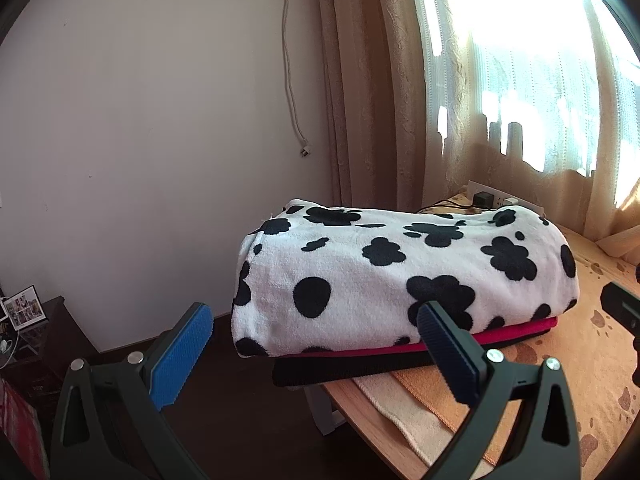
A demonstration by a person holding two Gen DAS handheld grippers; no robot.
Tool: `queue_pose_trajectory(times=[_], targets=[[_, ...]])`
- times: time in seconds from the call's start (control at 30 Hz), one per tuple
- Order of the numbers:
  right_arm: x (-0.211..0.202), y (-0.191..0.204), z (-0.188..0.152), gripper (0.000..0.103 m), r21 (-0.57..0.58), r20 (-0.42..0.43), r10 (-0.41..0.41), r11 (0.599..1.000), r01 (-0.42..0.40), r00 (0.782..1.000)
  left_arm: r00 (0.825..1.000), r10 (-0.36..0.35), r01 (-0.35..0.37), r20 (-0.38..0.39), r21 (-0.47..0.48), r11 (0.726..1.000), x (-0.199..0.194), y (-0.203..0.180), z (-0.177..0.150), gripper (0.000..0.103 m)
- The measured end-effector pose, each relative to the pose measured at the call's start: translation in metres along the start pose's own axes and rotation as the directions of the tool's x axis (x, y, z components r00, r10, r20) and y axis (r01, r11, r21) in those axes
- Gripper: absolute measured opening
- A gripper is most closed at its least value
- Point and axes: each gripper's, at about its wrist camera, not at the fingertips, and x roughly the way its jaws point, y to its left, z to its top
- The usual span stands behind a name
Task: Fold clothes
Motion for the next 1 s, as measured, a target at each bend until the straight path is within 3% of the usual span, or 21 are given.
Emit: queue_pose_trajectory(times=[0.2,0.4,1.0], targets=[[0.009,0.000,-0.005,0.086,-0.013,-0.022,-0.023,1.000,0.023,0.999,0.996,-0.066,0.066,-0.052,-0.019,0.998,0.008,0.000,-0.003,0.103],[0.011,-0.004,-0.006,0.086,-0.007,-0.029,-0.026,1.000,0.026,0.999,0.991,-0.079,0.075,-0.110,-0.045,0.996,0.019,0.000,-0.006,0.103],[0.014,0.000,-0.009,0.086,-0.022,-0.033,-0.025,0.999,0.025,0.999,0.995,-0.042,0.035,-0.086,-0.087,0.996,0.016,0.008,-0.007,0.103]])
